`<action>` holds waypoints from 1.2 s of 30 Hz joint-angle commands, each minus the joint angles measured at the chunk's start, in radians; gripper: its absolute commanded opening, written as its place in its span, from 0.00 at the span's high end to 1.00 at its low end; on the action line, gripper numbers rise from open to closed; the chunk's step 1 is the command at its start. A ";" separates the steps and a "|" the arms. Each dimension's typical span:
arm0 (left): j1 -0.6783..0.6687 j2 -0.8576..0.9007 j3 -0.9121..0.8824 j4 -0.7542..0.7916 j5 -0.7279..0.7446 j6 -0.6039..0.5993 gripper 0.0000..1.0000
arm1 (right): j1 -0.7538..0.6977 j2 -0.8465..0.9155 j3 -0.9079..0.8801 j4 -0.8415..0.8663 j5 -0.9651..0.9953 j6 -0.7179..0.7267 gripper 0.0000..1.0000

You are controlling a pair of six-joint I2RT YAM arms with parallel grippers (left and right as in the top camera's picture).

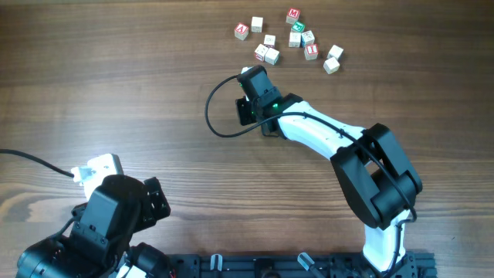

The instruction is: Form a circle

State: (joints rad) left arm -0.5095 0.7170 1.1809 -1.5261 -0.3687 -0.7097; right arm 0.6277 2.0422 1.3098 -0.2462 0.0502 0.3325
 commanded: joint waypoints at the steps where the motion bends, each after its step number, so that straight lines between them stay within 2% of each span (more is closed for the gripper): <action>1: 0.001 0.002 -0.004 -0.001 0.001 -0.013 0.00 | 0.003 0.013 0.010 -0.002 0.047 0.019 0.95; 17: 0.001 0.002 -0.004 -0.001 0.001 -0.013 0.00 | 0.003 0.013 0.011 0.025 0.084 0.032 0.96; 22: 0.001 0.002 -0.004 -0.001 0.001 -0.013 0.00 | 0.003 -0.021 0.022 0.050 0.040 -0.033 0.95; 29: 0.001 0.002 -0.004 -0.001 0.001 -0.013 0.00 | -0.069 -0.047 0.022 0.077 0.046 -0.012 0.96; 36: 0.001 0.002 -0.004 -0.001 0.001 -0.013 0.00 | -0.120 -0.035 0.021 0.066 -0.042 -0.007 0.96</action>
State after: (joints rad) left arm -0.5095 0.7170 1.1809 -1.5261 -0.3687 -0.7097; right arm 0.5022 2.0239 1.3102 -0.1738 0.0601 0.3138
